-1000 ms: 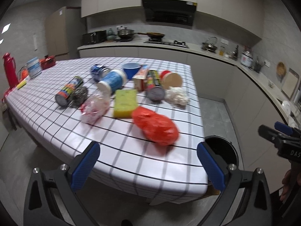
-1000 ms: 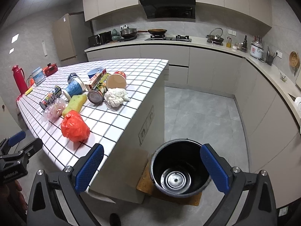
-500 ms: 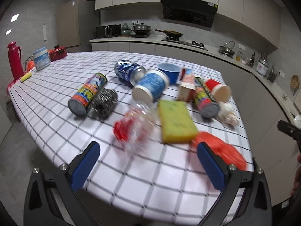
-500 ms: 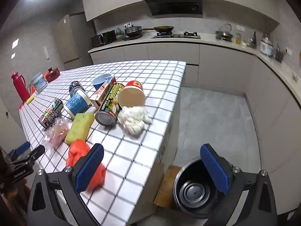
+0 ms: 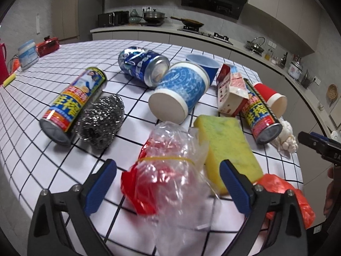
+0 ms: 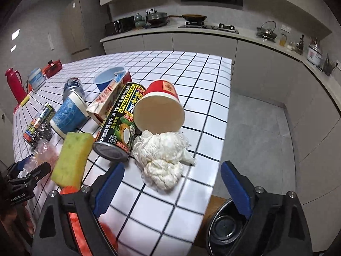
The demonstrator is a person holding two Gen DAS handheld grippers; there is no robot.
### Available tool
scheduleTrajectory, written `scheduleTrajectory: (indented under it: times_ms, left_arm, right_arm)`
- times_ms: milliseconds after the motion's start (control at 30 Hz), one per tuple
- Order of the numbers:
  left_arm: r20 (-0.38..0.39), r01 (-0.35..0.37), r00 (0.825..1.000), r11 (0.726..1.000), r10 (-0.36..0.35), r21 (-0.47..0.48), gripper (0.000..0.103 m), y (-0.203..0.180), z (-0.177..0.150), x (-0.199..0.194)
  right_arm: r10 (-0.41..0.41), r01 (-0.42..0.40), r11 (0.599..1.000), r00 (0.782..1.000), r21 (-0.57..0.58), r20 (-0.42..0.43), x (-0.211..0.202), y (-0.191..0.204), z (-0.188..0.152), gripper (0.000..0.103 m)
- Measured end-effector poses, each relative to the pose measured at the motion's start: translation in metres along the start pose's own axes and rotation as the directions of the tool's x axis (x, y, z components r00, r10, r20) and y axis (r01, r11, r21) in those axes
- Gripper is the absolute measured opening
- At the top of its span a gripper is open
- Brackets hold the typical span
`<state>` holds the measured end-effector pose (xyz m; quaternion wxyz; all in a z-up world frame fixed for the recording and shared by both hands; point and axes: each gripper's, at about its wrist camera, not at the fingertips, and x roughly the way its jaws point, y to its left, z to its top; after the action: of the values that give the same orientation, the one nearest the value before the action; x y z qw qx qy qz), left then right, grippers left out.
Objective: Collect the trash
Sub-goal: 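Close the left tool on the clear bag while the right tool grasps the white tissue, then lift the clear bag with the left tool while the right tool carries the tissue over the bin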
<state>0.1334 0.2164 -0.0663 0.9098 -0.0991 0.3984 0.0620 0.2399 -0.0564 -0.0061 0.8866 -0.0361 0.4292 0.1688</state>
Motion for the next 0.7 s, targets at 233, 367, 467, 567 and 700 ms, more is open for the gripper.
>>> scheduleTrajectory:
  times_ms: [233,367,467,567,700]
  left_arm:
    - [-0.027,0.019,0.999,1.000,-0.019,-0.015,0.085,0.004,-0.002,0.009]
    - [-0.030,0.023,0.999,1.000,-0.024,-0.015,0.079,0.003,0.000,0.010]
    - [-0.029,0.025,0.999,0.999,-0.026,-0.021,0.076,0.004,-0.001,0.008]
    - [-0.025,0.028,0.999,0.999,-0.029,-0.028,0.075,0.005,0.000,0.007]
    - [-0.001,0.022,1.000,0.999,-0.022,-0.028,0.074,0.002,0.000,0.000]
  right_arm:
    - [-0.006,0.006,1.000,0.999,-0.001,-0.042,0.028,0.003,0.008,0.089]
    - [0.010,-0.010,1.000,0.997,0.004,-0.076,0.042,0.002,0.007,0.078]
    - [0.030,-0.030,1.000,0.995,0.001,-0.097,0.048,0.004,0.005,0.064]
    - [0.027,-0.028,0.999,0.996,-0.019,-0.088,0.047,0.006,0.004,0.047]
    - [0.051,-0.050,0.999,0.996,0.010,-0.079,0.040,0.001,0.002,0.046]
